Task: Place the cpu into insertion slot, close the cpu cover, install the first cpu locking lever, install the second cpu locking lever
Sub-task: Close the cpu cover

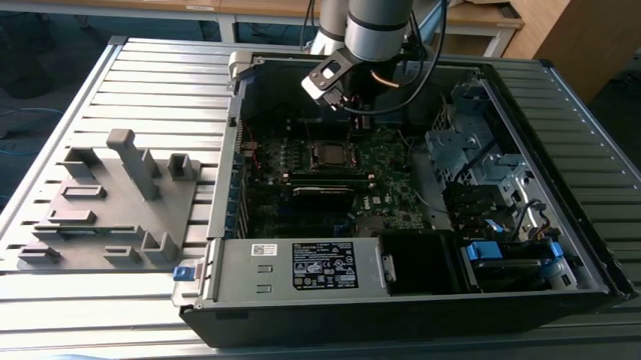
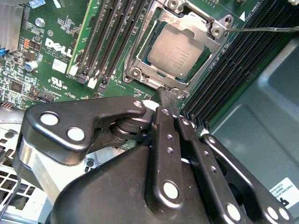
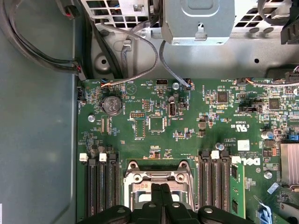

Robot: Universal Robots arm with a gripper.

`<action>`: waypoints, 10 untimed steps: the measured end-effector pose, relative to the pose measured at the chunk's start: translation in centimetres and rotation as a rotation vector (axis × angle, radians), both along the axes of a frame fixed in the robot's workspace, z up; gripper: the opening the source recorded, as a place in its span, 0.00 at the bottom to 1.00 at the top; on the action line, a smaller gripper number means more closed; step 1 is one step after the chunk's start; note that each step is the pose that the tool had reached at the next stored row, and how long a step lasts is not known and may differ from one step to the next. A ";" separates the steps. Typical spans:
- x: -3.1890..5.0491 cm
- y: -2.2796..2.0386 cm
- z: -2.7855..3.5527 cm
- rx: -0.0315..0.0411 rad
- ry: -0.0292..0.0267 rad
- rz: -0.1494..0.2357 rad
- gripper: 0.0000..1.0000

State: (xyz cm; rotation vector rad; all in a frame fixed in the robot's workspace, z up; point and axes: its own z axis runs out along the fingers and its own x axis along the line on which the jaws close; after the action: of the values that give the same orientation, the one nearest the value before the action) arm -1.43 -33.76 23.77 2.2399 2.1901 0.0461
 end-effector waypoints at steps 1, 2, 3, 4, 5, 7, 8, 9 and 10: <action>-0.05 0.00 0.00 0.0000 0.0000 0.000 0.11; -0.05 0.00 0.00 0.0000 0.0000 0.000 0.11; -0.05 0.00 0.00 0.0000 0.0000 0.001 0.11; -0.05 0.00 0.00 -0.0001 0.0000 0.002 0.11; -0.06 0.00 0.00 0.0000 0.0000 0.003 0.11; -0.06 0.00 0.00 0.0000 0.0000 0.005 0.11; -0.05 0.00 0.00 0.0001 -0.0001 0.006 0.11; -0.06 0.00 0.00 0.0000 -0.0001 0.006 0.11; -0.05 0.00 0.00 0.0000 0.0000 0.006 0.11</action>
State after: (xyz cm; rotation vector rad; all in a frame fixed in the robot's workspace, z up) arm -1.48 -33.76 23.77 2.2334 2.1969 0.0462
